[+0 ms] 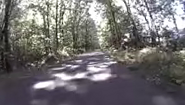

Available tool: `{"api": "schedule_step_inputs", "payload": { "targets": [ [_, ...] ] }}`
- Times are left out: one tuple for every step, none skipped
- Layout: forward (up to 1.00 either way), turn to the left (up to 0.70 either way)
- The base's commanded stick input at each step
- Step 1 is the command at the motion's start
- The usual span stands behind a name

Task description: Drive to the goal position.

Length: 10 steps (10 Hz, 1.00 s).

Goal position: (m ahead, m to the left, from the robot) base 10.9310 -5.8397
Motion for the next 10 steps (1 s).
{"api": "schedule_step_inputs", "payload": {
  "targets": [
    [0.45, 0.0],
    [0.45, 0.0],
    [0.45, 0.0],
    [0.45, 0.0],
    [0.45, 0.0],
    [0.45, 0.0],
    [0.45, 0.0],
    [0.45, 0.0],
    [0.45, 0.0],
    [0.45, 0.0]
  ]
}}
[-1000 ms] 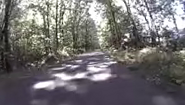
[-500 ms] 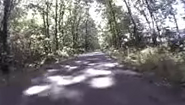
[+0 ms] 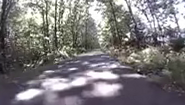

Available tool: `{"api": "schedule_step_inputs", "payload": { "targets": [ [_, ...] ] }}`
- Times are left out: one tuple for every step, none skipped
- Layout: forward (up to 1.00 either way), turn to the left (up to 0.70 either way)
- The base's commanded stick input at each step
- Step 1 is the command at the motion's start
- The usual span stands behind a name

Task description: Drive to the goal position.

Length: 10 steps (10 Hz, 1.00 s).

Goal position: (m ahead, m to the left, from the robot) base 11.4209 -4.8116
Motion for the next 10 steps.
{"api": "schedule_step_inputs", "payload": {
  "targets": [
    [0.45, 0.0],
    [0.45, 0.0],
    [0.45, 0.0],
    [0.45, 0.0],
    [0.45, 0.0],
    [0.45, 0.0],
    [0.45, 0.0],
    [0.45, 0.0],
    [0.45, 0.0],
    [0.45, 0.0]
  ]
}}
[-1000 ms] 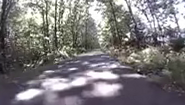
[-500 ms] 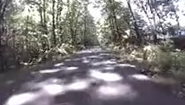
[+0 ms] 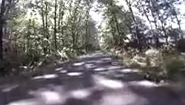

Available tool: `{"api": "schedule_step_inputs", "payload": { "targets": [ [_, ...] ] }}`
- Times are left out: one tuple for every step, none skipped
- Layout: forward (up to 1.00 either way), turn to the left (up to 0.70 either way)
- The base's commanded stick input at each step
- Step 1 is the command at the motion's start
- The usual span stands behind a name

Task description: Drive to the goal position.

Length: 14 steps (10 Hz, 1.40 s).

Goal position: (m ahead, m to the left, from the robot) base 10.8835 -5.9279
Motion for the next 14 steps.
{"api": "schedule_step_inputs", "payload": {
  "targets": [
    [0.45, 0.0],
    [0.45, 0.0],
    [0.45, 0.0],
    [0.45, 0.0],
    [0.45, 0.0],
    [0.45, 0.0],
    [0.45, 0.0],
    [0.45, 0.0],
    [0.45, 0.0],
    [0.45, 0.0],
    [0.45, 0.0],
    [0.45, 0.0],
    [0.45, 0.0],
    [0.45, 0.0]
  ]
}}
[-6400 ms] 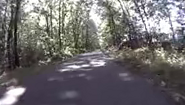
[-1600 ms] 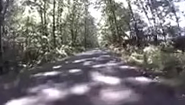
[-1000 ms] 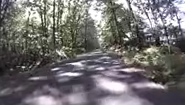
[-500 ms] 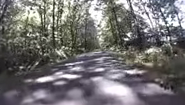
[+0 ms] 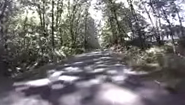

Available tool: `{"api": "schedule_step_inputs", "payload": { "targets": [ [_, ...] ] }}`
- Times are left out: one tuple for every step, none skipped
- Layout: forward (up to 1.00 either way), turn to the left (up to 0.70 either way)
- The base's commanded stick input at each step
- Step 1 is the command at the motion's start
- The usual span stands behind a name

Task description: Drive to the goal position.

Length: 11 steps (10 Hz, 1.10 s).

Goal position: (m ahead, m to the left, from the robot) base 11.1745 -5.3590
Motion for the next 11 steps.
{"api": "schedule_step_inputs", "payload": {
  "targets": [
    [0.45, 0.0],
    [0.45, 0.0],
    [0.45, 0.0],
    [0.45, 0.0],
    [0.45, -0.2],
    [0.45, -0.09],
    [0.45, 0.0],
    [0.45, 0.0],
    [0.45, 0.0],
    [0.45, 0.0],
    [0.45, 0.0]
  ]
}}
